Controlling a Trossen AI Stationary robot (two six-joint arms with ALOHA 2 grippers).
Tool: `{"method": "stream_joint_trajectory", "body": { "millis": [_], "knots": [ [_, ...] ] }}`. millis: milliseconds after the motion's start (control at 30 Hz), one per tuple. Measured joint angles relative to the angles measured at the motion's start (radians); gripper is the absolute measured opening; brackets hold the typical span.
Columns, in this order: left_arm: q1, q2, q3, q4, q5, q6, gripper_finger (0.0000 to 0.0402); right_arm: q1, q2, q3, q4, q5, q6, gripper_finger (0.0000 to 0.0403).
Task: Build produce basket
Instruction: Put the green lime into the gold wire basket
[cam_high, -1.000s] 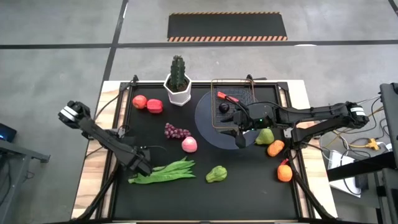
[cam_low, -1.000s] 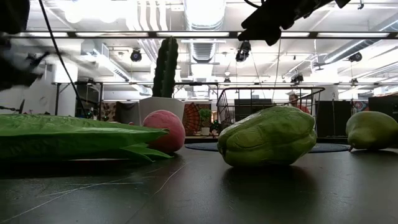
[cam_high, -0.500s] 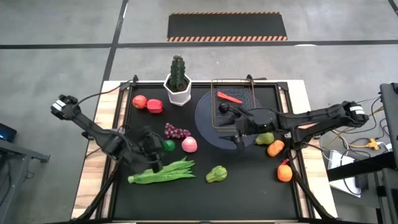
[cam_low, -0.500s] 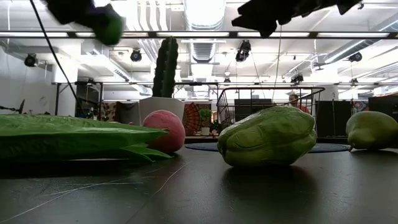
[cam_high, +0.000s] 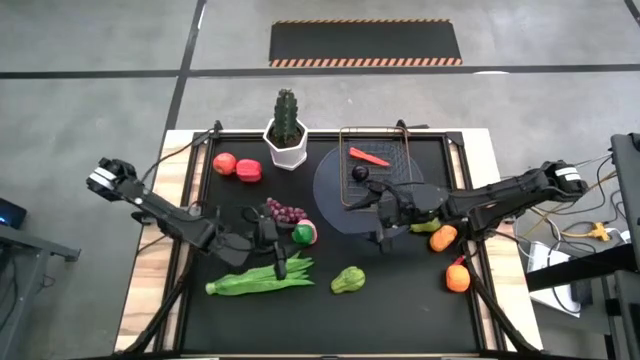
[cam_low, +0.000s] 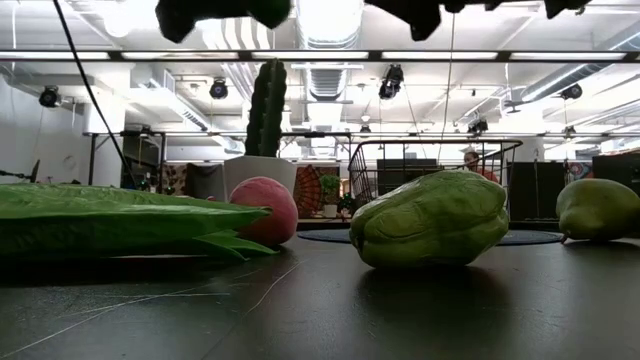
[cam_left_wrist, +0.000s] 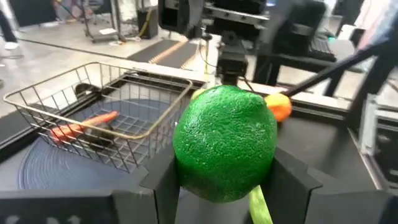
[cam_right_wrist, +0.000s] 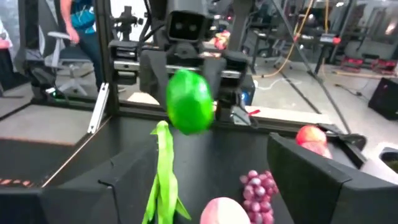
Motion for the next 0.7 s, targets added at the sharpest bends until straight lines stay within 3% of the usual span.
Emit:
{"method": "stream_joint_trajectory", "body": {
  "millis": [300,467,700],
  "knots": [
    [0.068,0.144,0.025,0.112,0.005,0.139,0.0161,0.005,0.196,0.165,0.001,0.0,0.05,0.032],
    [0.072,0.167,0.025,0.209,0.005,0.214,0.0169,0.005,0.253,0.241,-0.082,0.0,0.05,0.0309],
    [0.077,0.152,0.025,0.215,0.009,0.231,0.0171,0.004,0.299,0.317,-0.176,0.007,0.025,0.0279]
  ]
}}
